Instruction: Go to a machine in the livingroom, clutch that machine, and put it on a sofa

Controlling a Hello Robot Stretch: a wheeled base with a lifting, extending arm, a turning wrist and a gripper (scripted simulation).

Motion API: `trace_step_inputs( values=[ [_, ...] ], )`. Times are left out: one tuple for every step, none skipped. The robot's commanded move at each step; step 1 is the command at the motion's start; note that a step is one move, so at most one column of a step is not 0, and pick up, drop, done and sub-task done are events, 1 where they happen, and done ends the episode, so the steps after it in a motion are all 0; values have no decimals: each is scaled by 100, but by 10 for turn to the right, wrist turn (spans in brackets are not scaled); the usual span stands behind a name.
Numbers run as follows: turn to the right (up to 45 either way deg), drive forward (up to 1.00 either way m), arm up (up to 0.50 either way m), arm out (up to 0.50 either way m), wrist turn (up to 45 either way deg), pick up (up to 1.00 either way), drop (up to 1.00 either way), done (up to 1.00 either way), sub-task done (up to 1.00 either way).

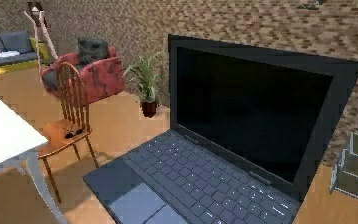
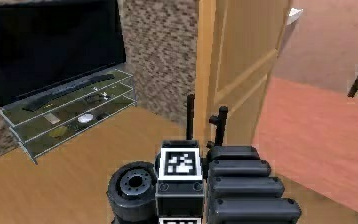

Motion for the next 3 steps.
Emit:
trace_step_inputs(
  values=[
    [0, 100, 0, 0, 0, 0, 0, 0, 0],
    [90, 0, 0, 0, 0, 0, 0, 0, 0],
    [0, 20, 0, 0, 0, 0, 0, 0, 0]
  ],
)
